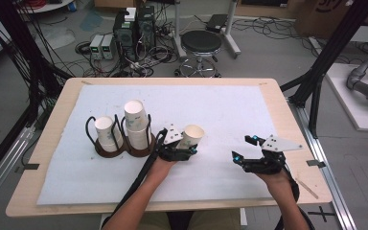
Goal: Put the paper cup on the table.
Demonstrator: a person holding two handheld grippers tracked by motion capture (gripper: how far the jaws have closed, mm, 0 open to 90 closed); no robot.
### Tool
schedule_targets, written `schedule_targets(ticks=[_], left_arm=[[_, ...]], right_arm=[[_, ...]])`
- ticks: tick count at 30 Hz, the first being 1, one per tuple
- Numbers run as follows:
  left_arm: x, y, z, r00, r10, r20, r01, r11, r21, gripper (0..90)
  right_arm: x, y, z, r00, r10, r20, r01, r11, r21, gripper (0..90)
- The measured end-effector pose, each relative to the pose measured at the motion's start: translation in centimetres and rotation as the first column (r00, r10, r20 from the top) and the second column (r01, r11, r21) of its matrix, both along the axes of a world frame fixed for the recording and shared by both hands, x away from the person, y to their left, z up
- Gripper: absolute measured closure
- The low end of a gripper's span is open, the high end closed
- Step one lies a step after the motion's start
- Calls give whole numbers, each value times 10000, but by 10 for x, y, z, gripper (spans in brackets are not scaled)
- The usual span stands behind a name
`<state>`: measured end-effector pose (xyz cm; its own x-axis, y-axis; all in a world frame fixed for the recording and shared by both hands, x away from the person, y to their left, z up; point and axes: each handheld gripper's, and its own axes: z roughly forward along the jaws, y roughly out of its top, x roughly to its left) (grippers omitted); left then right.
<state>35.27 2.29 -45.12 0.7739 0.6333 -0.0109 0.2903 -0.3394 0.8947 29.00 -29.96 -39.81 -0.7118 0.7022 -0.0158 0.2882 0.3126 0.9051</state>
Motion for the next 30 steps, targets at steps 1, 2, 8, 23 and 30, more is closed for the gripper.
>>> schedule_targets(ticks=[1, 2, 8, 23, 30], left_arm=[[0, -1, 0, 10000, 29, 0, -29, 10000, 84, 343], [0, -2, 1, 9999, 101, -75, -100, 9999, 98, 344], [-6, 2, 4, 9997, 121, -229, -107, 9982, 587, 344], [-16, 13, 0, 9997, -164, -156, 176, 9966, 809, 259], [-30, 27, 5, 9990, -452, -41, 453, 9984, 351, 190]], right_arm=[[0, 0, 0, 10000, -2, 2, 2, 10000, -10, 221], [0, 0, 0, 10000, 17, -38, -17, 10000, -19, 221], [0, 0, 0, 10000, 30, -37, -30, 10000, -3, 221], [0, 2, 0, 10000, 92, -8, -92, 9999, -46, 221], [0, 2, -1, 9999, 73, -86, -73, 10000, -39, 221]])
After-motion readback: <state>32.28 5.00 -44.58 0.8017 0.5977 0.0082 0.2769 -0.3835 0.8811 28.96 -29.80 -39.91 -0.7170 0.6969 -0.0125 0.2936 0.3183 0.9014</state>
